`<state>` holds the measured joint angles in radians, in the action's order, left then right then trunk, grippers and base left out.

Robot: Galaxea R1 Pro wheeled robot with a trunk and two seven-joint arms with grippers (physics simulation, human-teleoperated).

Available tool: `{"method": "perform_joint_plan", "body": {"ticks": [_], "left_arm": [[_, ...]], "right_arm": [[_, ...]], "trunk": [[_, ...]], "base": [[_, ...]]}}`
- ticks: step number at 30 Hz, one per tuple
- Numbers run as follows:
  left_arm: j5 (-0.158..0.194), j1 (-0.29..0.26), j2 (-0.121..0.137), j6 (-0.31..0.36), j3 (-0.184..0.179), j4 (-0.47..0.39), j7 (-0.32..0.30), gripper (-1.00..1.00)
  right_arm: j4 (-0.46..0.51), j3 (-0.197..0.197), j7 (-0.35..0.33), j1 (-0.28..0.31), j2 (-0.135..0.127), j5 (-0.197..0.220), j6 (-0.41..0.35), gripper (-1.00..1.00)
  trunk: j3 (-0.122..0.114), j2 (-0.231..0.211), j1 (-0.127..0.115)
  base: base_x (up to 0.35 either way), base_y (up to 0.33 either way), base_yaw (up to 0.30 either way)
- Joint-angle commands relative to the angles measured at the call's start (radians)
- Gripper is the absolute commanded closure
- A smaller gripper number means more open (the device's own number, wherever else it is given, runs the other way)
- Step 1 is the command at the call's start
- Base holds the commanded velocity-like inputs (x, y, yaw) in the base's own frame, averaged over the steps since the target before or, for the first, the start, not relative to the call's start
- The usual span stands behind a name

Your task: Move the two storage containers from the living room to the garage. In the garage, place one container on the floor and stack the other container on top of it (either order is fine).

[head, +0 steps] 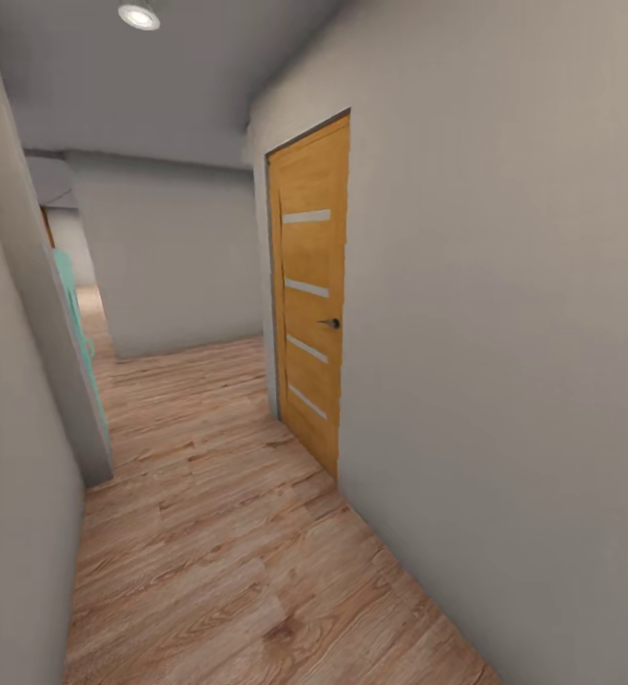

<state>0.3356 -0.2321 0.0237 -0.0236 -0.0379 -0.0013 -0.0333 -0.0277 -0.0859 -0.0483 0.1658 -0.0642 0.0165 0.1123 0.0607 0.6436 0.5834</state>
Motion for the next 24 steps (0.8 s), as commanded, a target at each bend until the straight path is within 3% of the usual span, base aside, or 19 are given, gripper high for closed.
{"method": "perform_joint_plan", "body": {"ticks": [1, 24], "left_arm": [[0.008, -0.001, 0.000, -0.002, -0.004, 0.001, -0.003, -1.00], [0.008, -0.001, 0.001, -0.002, -0.004, 0.001, -0.003, -1.00]], "right_arm": [[-0.003, -0.008, -0.002, 0.001, -0.001, 0.002, 0.006, -1.00], [-0.003, -0.008, -0.002, 0.001, -0.001, 0.002, 0.006, -1.00]], "trunk": [[0.002, 0.001, 0.001], [0.002, 0.001, 0.001]], "base": [[0.297, 0.000, 0.269], [0.321, 0.000, 0.268]]}}
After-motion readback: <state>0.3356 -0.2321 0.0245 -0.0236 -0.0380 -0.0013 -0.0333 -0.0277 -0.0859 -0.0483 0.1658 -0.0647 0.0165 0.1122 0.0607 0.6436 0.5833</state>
